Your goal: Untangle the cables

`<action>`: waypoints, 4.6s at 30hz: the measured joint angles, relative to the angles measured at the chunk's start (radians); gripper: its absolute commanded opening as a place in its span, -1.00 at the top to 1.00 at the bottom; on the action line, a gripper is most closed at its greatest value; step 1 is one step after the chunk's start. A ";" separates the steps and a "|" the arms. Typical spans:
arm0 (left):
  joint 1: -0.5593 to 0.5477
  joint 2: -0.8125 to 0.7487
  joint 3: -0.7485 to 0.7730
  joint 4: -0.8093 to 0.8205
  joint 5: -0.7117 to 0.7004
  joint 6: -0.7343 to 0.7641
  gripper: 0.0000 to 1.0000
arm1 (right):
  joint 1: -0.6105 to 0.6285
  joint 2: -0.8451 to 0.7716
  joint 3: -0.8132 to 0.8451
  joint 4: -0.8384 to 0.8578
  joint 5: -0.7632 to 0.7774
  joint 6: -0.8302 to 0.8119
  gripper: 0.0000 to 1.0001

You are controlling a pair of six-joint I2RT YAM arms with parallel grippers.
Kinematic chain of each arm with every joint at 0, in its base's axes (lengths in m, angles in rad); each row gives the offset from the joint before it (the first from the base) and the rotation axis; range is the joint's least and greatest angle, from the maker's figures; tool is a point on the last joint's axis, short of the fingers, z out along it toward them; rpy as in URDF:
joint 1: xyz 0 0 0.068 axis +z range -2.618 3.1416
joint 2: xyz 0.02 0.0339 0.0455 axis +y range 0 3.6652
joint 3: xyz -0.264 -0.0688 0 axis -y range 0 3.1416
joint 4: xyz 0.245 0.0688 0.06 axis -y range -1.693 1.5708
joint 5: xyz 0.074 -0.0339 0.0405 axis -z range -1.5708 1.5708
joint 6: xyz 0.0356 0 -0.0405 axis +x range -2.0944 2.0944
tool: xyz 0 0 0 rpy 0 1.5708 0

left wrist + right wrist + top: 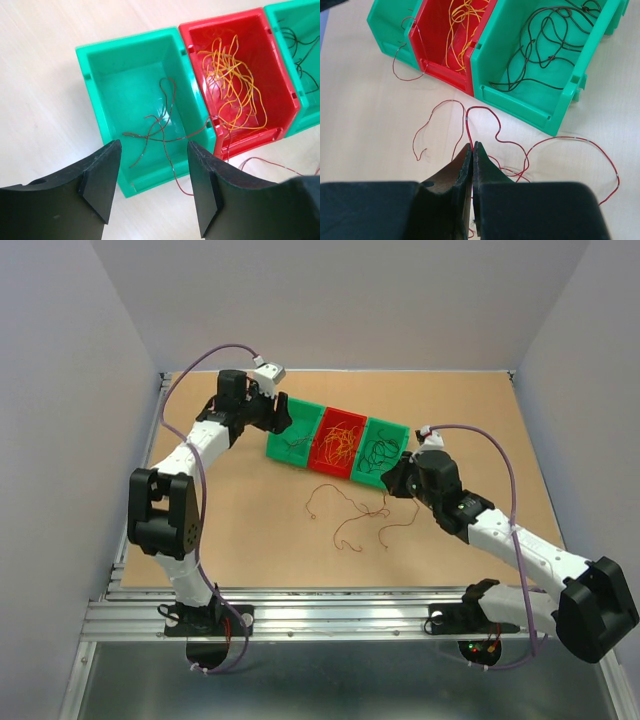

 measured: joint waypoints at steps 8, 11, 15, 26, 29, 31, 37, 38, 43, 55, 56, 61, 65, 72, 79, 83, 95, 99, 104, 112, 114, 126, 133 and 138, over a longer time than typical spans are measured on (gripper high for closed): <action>-0.211 -0.290 -0.303 0.147 -0.150 0.205 -0.65 | 0.000 0.007 0.000 0.000 -0.018 0.000 0.89; -0.320 -0.330 -0.409 0.205 -0.242 0.268 -0.65 | 0.000 0.007 0.000 0.000 -0.021 0.000 0.89; -0.309 -0.279 -0.415 0.214 -0.351 0.293 -0.65 | 0.000 0.008 0.000 0.000 -0.023 0.000 0.89; -0.303 -0.233 -0.415 0.211 -0.445 0.383 -0.61 | 0.000 0.007 0.000 0.000 -0.029 0.000 0.88; -0.313 -0.217 -0.415 0.199 -0.451 0.399 -0.60 | 0.000 0.007 0.000 0.000 -0.032 0.000 0.88; -0.322 -0.206 -0.415 0.187 -0.454 0.410 -0.59 | 0.000 0.007 0.000 0.000 -0.032 0.000 0.88; -0.360 -0.179 -0.415 0.158 -0.466 0.438 -0.55 | 0.000 0.008 0.000 0.000 -0.038 0.000 0.88; -0.365 -0.172 -0.415 0.156 -0.466 0.440 -0.54 | 0.000 0.008 0.000 0.000 -0.040 0.000 0.88; -0.372 -0.142 -0.414 0.148 -0.465 0.450 -0.27 | 0.000 0.009 0.000 0.000 -0.047 0.000 0.88; -0.371 -0.070 -0.390 0.156 -0.515 0.443 1.00 | 0.000 0.014 0.000 0.000 -0.054 0.000 0.88; -0.365 -0.075 -0.390 0.160 -0.513 0.436 1.00 | 0.000 0.015 0.000 0.000 -0.054 0.000 0.88; -0.297 -0.134 -0.389 0.170 -0.419 0.392 1.00 | 0.000 0.019 0.000 0.001 -0.054 0.000 0.88; -0.194 -0.143 -0.340 0.157 -0.304 0.353 1.00 | 0.000 0.026 0.000 0.000 -0.054 0.000 0.88; -0.118 -0.071 -0.160 0.102 -0.166 0.281 1.00 | 0.000 0.041 0.000 0.000 -0.055 0.000 0.88; -0.125 0.104 0.068 -0.047 -0.083 0.168 1.00 | 0.000 0.050 0.000 0.000 -0.055 0.000 0.88; -0.125 0.092 0.068 -0.089 -0.080 0.128 1.00 | 0.000 0.050 0.000 0.000 -0.055 0.000 0.88; -0.193 0.002 0.037 -0.095 -0.020 0.193 1.00 | 0.000 0.053 0.000 0.000 -0.055 0.000 0.88; -0.208 0.014 0.037 -0.106 -0.004 0.218 1.00 | 0.000 0.054 0.000 0.000 -0.055 0.000 0.88; -0.195 0.014 0.031 -0.097 -0.002 0.223 1.00 | 0.000 0.054 0.000 0.000 -0.058 0.000 0.88; -0.102 0.072 0.030 -0.063 0.038 0.223 1.00 | 0.000 0.054 0.000 0.000 -0.063 0.000 0.88; -0.085 0.110 0.031 -0.049 0.026 0.225 1.00 | 0.000 0.054 0.000 0.000 -0.064 0.000 0.88; -0.086 0.203 -0.024 0.035 -0.127 0.221 -0.05 | 0.000 0.054 0.000 0.000 -0.074 0.000 0.88; -0.086 0.023 -0.175 0.139 -0.124 0.217 -0.48 | 0.000 0.054 0.000 0.001 -0.080 0.000 0.88; -0.086 -0.144 -0.302 0.245 -0.119 0.221 -0.85 | 0.000 0.052 0.000 0.001 -0.088 -0.002 0.89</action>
